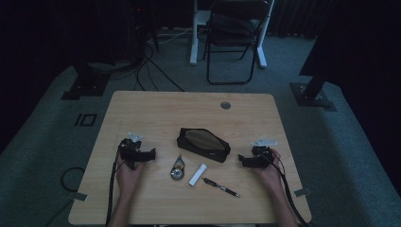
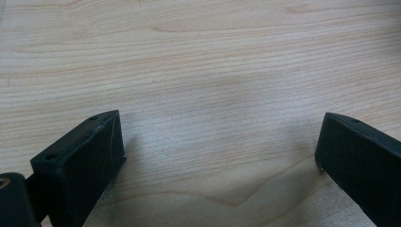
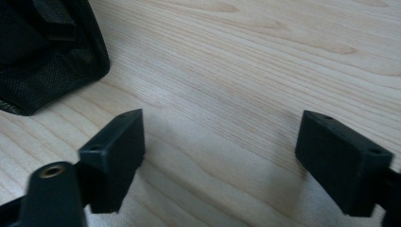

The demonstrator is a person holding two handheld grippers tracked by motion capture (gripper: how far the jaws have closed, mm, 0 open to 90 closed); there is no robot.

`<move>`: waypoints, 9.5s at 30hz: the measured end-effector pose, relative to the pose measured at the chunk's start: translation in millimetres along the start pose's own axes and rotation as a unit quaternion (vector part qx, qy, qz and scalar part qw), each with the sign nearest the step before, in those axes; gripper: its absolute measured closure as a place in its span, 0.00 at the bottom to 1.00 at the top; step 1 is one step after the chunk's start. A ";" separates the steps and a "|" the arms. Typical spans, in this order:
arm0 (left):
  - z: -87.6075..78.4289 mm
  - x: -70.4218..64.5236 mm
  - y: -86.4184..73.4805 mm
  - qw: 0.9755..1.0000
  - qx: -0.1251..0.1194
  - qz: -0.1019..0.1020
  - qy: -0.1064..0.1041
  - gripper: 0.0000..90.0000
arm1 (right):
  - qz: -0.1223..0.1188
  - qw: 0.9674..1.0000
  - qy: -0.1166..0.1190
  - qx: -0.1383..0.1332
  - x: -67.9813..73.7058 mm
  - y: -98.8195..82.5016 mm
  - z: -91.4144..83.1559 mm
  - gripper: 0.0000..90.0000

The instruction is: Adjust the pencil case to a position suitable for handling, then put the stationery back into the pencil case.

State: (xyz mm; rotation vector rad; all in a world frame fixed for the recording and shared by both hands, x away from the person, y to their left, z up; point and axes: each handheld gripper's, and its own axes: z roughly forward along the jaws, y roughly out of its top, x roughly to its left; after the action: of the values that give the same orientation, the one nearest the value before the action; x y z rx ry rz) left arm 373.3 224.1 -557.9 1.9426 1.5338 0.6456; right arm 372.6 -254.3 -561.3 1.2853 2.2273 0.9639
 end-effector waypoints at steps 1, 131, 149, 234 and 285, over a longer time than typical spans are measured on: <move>0.0 0.0 0.0 1.000 0.000 0.000 0.000 0.03 | -0.001 1.000 0.001 -0.006 0.3 0.2 -2.1 0.26; -0.5 -3.1 -0.4 1.000 0.001 0.007 -0.006 0.03 | -0.151 0.977 0.099 -0.117 82.8 29.0 -91.2 0.47; -0.6 -3.7 -0.6 1.000 0.000 0.008 -0.007 0.03 | -0.166 0.973 0.119 -0.107 95.0 10.6 -92.0 0.60; -0.7 -4.0 -0.6 1.000 0.001 0.009 -0.007 0.03 | -0.209 0.963 0.165 0.042 124.9 -21.8 -40.9 0.88; -0.7 -4.3 -0.6 1.000 0.000 0.010 -0.008 0.03 | -0.212 0.966 0.148 -0.008 117.6 1.4 -66.9 0.89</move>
State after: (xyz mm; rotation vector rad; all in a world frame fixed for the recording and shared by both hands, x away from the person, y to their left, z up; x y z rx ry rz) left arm 371.4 220.2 -557.9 1.9607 1.5080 0.6362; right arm 272.4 -176.7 -514.0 0.6396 2.5640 1.0504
